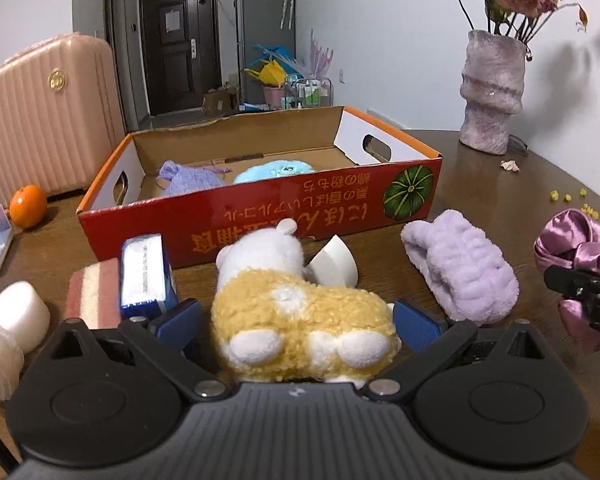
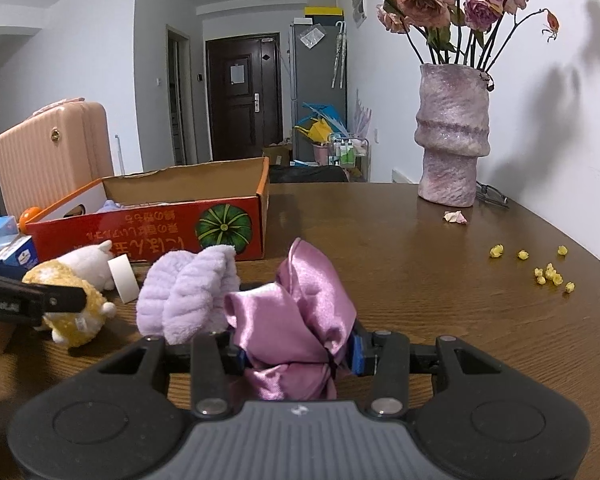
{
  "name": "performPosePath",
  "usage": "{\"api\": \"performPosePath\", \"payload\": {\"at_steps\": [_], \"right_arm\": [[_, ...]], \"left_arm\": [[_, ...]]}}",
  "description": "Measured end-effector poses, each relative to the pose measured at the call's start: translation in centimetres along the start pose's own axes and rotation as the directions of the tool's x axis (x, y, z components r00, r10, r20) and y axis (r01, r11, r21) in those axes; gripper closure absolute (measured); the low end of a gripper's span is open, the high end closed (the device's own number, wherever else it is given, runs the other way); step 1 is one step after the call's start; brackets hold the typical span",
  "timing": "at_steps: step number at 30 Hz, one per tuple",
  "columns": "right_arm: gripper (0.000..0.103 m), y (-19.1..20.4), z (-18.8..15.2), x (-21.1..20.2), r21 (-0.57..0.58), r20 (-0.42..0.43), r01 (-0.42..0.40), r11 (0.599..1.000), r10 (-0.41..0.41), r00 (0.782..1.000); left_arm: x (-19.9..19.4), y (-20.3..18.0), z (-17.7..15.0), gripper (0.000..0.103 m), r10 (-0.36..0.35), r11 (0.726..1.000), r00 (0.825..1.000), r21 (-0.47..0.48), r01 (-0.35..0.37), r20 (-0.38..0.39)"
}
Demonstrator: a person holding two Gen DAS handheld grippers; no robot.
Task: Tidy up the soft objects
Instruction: 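Grasp the yellow fluffy plush with the left tool while the right tool holds the scrunchie, then carry the yellow plush and pink scrunchie over the cardboard box with both tools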
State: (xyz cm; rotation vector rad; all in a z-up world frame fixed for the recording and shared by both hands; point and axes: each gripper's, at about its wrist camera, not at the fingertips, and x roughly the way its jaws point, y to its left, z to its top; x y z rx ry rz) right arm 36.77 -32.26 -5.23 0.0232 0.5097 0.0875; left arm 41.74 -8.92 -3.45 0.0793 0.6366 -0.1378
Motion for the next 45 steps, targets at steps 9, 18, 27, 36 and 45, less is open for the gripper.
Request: {"api": "performPosePath", "payload": {"at_steps": [9, 18, 27, 36, 45], "right_arm": [[0.060, 0.1, 0.1, 0.0, -0.008, 0.008, -0.003, 1.000, 0.003, 1.000], [0.060, 0.2, 0.1, -0.7, -0.017, 0.043, 0.009, 1.000, -0.008, 0.999], [0.060, -0.2, 0.3, -1.2, -0.003, 0.068, 0.013, 1.000, -0.013, 0.998], [0.060, -0.2, 0.3, -1.7, -0.007, 0.099, 0.038, 0.999, -0.037, 0.994], [0.059, 0.2, 0.4, -2.5, -0.006, 0.137, 0.049, 0.999, -0.047, 0.989]], "left_arm": [[1.1, -1.4, -0.3, 0.000, 0.045, 0.997, 0.999, 0.069, -0.045, 0.008], [0.4, -1.9, -0.9, 0.007, 0.005, 0.993, 1.000, 0.120, -0.008, 0.030], [-2.3, -2.1, -2.0, 0.009, 0.004, 0.995, 0.997, 0.103, -0.011, 0.076], [-5.8, -2.8, -3.2, 0.009, -0.020, 0.993, 0.991, 0.119, 0.003, 0.134], [-8.6, -2.8, -3.5, 0.010, -0.041, 0.994, 0.979, 0.105, 0.020, 0.199]]}}
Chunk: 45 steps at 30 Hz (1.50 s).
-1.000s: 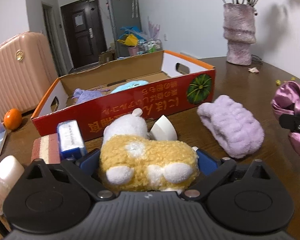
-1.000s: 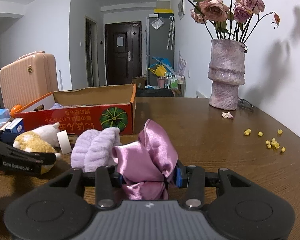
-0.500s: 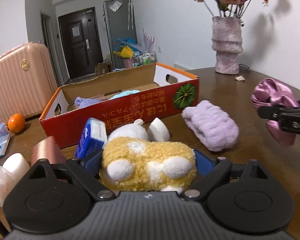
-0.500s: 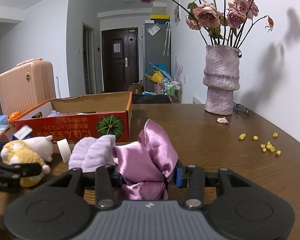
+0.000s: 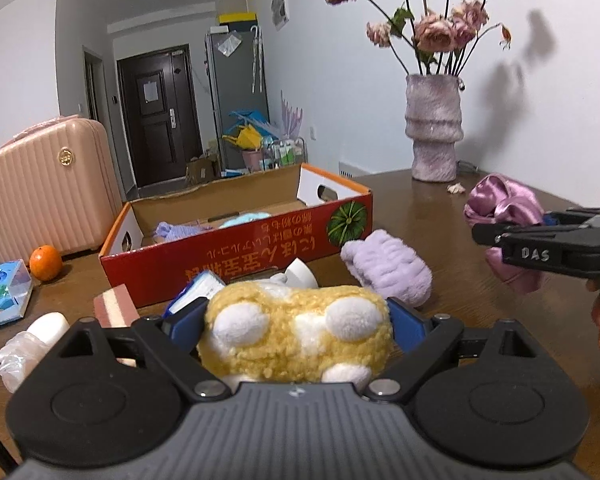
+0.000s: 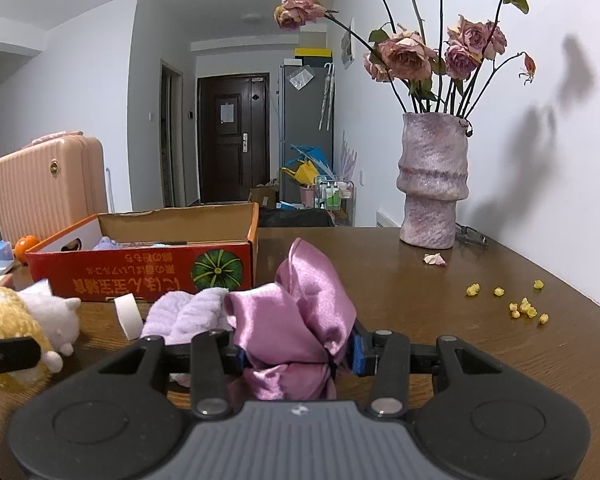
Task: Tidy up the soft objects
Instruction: 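Carry the yellow plush and pink scrunchie over the cardboard box with both tools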
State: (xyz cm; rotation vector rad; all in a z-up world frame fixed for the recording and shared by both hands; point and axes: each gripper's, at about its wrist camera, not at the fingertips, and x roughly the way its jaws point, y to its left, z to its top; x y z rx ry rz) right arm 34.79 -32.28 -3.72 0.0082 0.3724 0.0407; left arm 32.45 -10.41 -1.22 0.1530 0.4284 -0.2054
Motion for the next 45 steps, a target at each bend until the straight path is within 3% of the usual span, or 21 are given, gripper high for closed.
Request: {"api": "performPosePath", "payload": {"at_steps": [23, 45], "right_arm": [[0.059, 4.4, 0.9, -1.7, -0.013, 0.067, -0.068, 0.998, 0.069, 0.995], [0.059, 9.1, 4.5, 1.1, -0.080, 0.136, -0.117, 0.990, 0.127, 0.983]], "left_arm": [[-4.6, 2.4, 2.3, 0.010, 0.029, 0.998, 0.987, -0.066, -0.019, 0.156], [-1.7, 7.0, 6.0, 0.010, 0.122, 0.983, 0.971, -0.160, -0.090, 0.207]]}}
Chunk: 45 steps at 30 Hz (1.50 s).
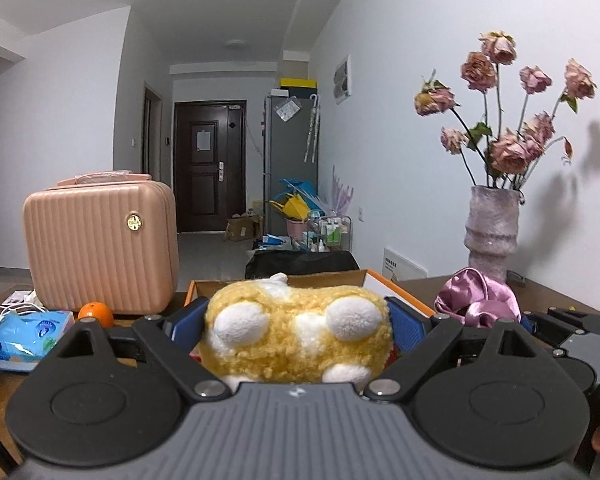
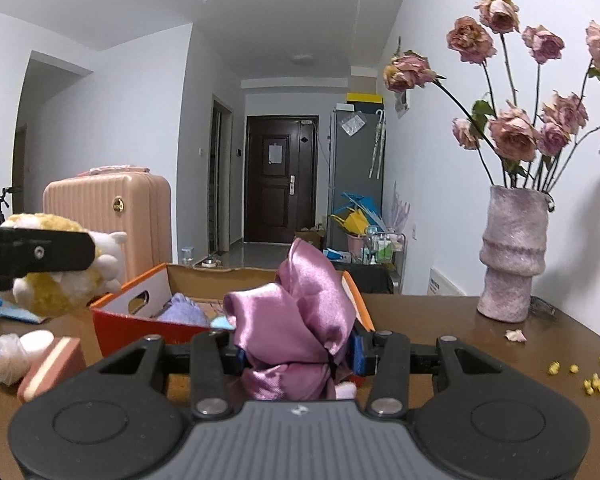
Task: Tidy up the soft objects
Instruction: 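Carry the yellow plush and pink scrunchie over the cardboard box with both tools, then open both tools to drop the plush and scrunchie into the box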
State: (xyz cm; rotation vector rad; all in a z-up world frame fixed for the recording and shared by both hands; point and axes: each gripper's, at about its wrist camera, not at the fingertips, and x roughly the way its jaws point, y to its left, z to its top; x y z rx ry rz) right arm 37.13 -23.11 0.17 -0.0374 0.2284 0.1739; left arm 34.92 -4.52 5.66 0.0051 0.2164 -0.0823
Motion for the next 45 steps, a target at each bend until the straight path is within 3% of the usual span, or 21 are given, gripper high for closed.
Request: {"api": "performPosePath", "payload": {"at_steps": [8, 26, 45], "right_arm": [[0.059, 0.8, 1.6, 2.9, 0.014, 0.032, -0.004, 1.000, 0.004, 0.999], [0.059, 1.1, 3.2, 9.6, 0.005, 0.003, 0.001, 1.000, -0.001, 1.000], [0.059, 1.5, 4.6, 17.1, -0.058, -0.102, 0.030, 0.998, -0.036, 0.994]], "left_arm": [[2.7, 1.0, 0.8, 0.010, 0.022, 0.999, 1.000, -0.026, -0.022, 0.002], [9.3, 3.0, 2.0, 0.010, 0.062, 0.995, 0.998, -0.071, -0.063, -0.013], [17.0, 4.2, 2.7, 0.010, 0.095, 0.990, 0.992, -0.099, -0.104, -0.088]]}}
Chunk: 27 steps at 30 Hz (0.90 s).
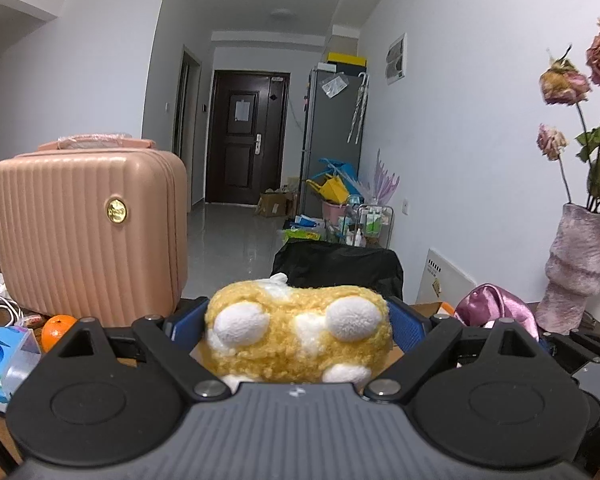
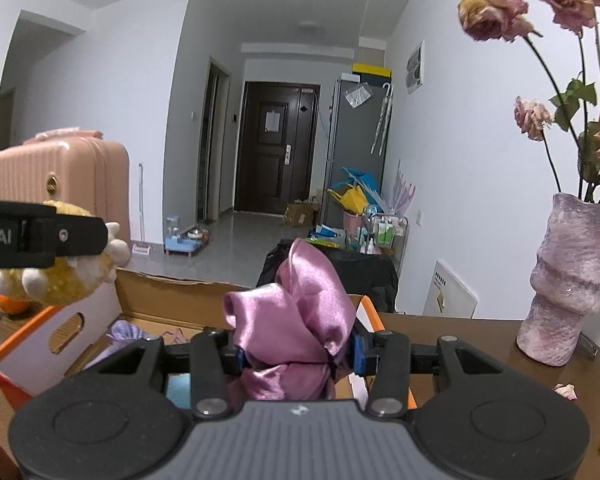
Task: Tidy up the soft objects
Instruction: 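Open both tools to drop the plush and scrunchie into the box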
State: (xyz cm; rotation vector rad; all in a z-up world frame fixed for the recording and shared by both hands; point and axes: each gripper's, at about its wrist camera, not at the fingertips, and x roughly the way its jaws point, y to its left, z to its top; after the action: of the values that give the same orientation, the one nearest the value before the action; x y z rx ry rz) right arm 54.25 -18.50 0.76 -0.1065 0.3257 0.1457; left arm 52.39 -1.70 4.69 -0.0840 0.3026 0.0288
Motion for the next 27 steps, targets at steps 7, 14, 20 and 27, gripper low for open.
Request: {"api": "performPosePath", "payload": {"at_steps": [7, 14, 20, 27], "right_arm": [[0.038, 0.0, 0.2, 2.1, -0.012, -0.054, 0.019, 1.000, -0.020, 0.998], [0.000, -0.6, -0.1, 2.9, 0.002, -0.105, 0.041, 0.999, -0.041, 0.994], [0.000, -1.5, -0.4, 3.4, 0.037, -0.138, 0.056, 0.998, -0.051, 0.989], [0.000, -1.8, -0.3, 2.5, 0.059, -0.115, 0.056, 0.997, -0.049, 0.992]], "left_arm": [[2.5, -0.2, -0.4, 0.006, -0.011, 1.000, 0.997, 0.013, 0.012, -0.074], [3.3, 0.3, -1.0, 0.000, 0.029, 0.999, 0.989, -0.011, -0.031, -0.142], [3.3, 1.1, -0.9, 0.000, 0.053, 0.998, 0.988, -0.031, -0.058, -0.148], [1.4, 1.4, -0.2, 0.000, 0.053, 0.997, 0.993, -0.044, -0.058, -0.108]]}}
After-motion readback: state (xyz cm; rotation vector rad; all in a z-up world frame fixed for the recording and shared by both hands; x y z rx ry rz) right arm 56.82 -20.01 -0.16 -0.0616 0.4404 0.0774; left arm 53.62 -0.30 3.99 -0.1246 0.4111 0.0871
